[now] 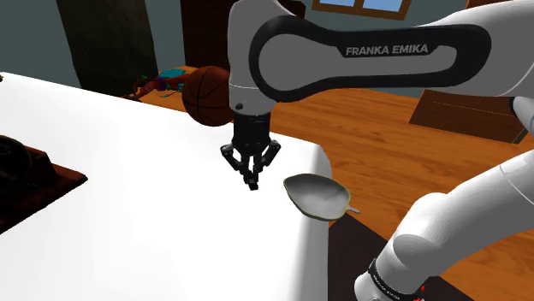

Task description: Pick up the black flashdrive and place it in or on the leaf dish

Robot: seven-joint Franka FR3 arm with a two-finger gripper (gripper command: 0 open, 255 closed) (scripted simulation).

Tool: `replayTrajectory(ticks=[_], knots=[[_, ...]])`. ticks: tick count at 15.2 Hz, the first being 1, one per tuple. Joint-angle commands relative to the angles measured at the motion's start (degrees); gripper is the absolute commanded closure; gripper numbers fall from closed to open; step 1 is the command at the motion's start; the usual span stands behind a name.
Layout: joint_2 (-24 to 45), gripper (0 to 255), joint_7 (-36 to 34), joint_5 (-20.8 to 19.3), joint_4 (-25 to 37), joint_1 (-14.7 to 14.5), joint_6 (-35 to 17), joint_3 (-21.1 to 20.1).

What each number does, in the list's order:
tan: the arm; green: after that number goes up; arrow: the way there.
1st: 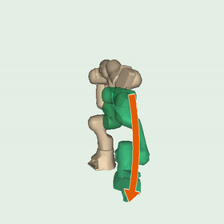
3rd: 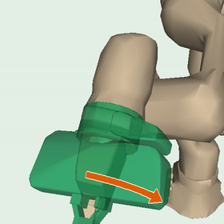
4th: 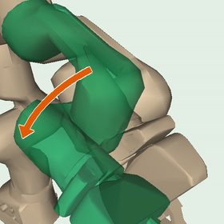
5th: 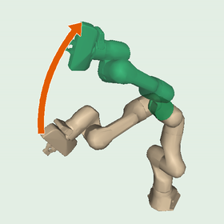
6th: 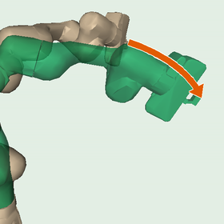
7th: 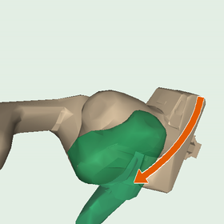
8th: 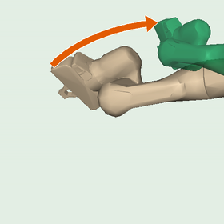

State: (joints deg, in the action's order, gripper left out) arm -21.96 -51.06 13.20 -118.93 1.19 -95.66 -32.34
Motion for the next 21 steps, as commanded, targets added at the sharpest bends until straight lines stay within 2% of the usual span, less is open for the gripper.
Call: replayTrajectory(ticks=[1,6,13,19,21], knots=[[0.03,255,-0.07,-0.16,1.71,0.1,1.73,0.26],[0.46,255,-0.41,-0.56,5.67,0.33,5.29,0.63],[-15.74,255,7.03,2.0,-6.94,-2.04,9.5,8.56],[-28.36,255,11.86,0.56,-15.16,-3.93,14.95,15.13],[-30.27,255,12.48,0.28,-17.01,-4.23,15.15,15.9]])
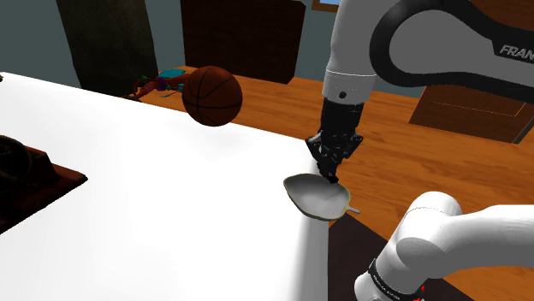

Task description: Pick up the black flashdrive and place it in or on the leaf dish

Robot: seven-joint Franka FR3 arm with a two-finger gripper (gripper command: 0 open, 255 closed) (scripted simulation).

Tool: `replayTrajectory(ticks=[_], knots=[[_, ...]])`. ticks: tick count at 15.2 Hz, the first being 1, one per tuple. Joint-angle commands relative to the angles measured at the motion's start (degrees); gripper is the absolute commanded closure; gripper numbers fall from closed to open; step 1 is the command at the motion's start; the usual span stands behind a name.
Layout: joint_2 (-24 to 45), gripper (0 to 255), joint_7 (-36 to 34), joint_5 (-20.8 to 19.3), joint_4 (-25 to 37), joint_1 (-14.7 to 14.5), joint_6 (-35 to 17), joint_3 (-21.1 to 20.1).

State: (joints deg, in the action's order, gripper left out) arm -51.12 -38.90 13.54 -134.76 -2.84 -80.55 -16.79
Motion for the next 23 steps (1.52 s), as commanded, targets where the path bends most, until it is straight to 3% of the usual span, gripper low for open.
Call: replayTrajectory(ticks=[1,13,21,22,23], knots=[[-1.38,255,0.37,0.07,-2.1,-0.27,-0.61,0.22],[-3.88,255,0.92,2.0,-12.69,-1.22,-8.71,-1.69],[-3.88,255,0.92,1.99,-12.68,-1.22,-8.7,-1.69],[-3.88,0,0.92,1.99,-12.68,-1.22,-8.7,-1.69],[-3.88,0,0.92,1.99,-12.68,-1.22,-8.7,-1.69]])
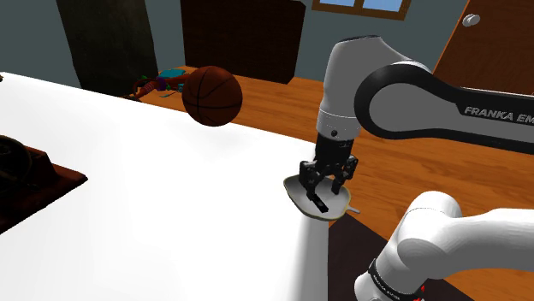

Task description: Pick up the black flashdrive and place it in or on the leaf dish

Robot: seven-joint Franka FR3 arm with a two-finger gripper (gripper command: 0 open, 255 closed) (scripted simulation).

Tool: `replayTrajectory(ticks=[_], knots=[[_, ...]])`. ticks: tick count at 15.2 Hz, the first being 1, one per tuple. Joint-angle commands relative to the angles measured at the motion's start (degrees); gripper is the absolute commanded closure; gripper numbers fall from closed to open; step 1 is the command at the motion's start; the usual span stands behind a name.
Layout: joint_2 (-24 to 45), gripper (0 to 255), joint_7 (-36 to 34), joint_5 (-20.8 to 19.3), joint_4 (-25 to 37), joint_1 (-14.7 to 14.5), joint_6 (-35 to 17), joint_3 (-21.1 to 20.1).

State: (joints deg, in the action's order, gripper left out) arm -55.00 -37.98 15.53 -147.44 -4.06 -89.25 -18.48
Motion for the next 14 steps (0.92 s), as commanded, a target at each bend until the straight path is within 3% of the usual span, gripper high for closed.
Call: replayTrajectory(ticks=[1,4,8,14], knots=[[0.0,0,0.0,0.0,0.0,0.0,0.0,0.0],[0.0,0,0.0,0.0,0.0,0.0,0.0,0.0],[2.48,0,-0.36,-1.6,8.39,0.93,5.9,1.44],[2.49,0,-0.36,-1.6,8.39,0.92,5.9,1.45]])
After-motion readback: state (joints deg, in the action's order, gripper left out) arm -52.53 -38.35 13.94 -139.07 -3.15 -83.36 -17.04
